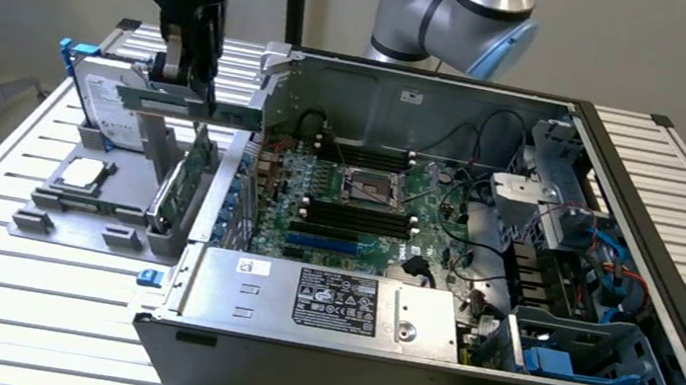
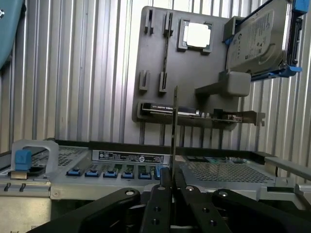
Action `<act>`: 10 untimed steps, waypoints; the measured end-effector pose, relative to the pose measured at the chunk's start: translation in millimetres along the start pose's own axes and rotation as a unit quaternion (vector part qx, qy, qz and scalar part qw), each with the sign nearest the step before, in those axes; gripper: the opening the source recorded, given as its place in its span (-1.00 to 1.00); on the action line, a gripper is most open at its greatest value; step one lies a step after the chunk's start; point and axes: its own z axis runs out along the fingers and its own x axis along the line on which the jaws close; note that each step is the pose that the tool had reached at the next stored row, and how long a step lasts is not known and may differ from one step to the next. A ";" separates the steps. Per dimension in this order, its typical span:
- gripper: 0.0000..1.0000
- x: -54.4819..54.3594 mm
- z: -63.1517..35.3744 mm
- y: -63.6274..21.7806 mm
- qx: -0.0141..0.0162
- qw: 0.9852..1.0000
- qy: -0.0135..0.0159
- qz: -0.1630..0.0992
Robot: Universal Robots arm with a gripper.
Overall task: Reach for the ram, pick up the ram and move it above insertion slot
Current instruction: 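Pick up the ram and move it above insertion slot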
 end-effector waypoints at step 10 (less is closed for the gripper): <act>-0.72 2.3 -1.5 -38.9 -0.001 1.000 -0.002 -0.004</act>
